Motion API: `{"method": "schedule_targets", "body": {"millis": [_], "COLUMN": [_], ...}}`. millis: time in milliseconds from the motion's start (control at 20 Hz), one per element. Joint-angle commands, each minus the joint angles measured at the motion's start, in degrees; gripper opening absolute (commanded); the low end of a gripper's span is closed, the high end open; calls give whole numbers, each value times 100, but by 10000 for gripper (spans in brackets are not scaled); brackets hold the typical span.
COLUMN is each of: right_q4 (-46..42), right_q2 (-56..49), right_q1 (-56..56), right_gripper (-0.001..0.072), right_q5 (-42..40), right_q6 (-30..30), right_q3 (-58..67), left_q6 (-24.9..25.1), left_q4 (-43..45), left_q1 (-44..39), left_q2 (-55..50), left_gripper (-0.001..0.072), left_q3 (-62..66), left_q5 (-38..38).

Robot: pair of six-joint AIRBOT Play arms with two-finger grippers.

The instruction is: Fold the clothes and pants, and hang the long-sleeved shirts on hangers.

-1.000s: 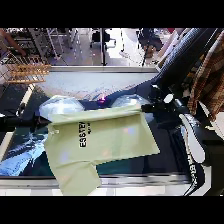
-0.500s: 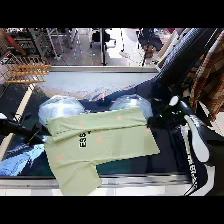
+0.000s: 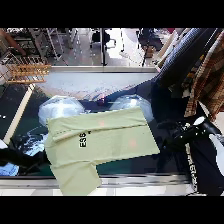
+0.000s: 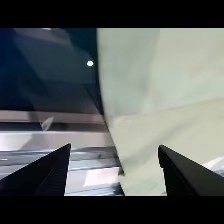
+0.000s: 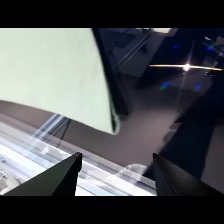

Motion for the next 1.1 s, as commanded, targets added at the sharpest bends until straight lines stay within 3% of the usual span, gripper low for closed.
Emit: {"method": "schedule_targets", "body": {"millis": [0, 100, 300, 350, 400, 550, 600, 650, 800, 1050], "right_q4": [293, 378, 599, 612, 621, 730, 748, 741, 723, 782], "right_q2": [103, 101, 13, -15, -39, -39, -28, 15, 221, 586], "right_q1": [-17, 146, 348, 350, 348, 348, 348, 348, 332, 634], "right_gripper": [500, 492, 364, 336, 327, 120, 42, 19, 18, 17], "right_q5": [-400, -745, -898, -857, -776, -750, -730, -688, -389, 20], "right_q6": [-485, -684, -780, -778, -780, -927, -925, -933, -986, -664], "right_q3": [-496, -595, -608, -608, -614, -697, -695, -688, -509, 299], "left_q6": [144, 278, 284, 275, 282, 317, 319, 323, 859, 1241], "left_q4": [-247, -522, -658, -743, -879, -997, -994, -997, -1331, -2271], "left_q1": [-2, -2, -2, -4, -4, -2, -2, 0, 11, 11], "left_q2": [433, 431, 422, 422, 422, 422, 422, 428, 444, 439], "left_gripper": [570, 570, 567, 528, 463, 111, 37, 7, 5, 3], "left_q3": [-852, -1043, -1394, -1443, -1484, -1539, -1539, -1528, -1331, -254], "left_q5": [481, 734, 973, 1058, 1102, 1139, 1099, 997, 483, -367]}}
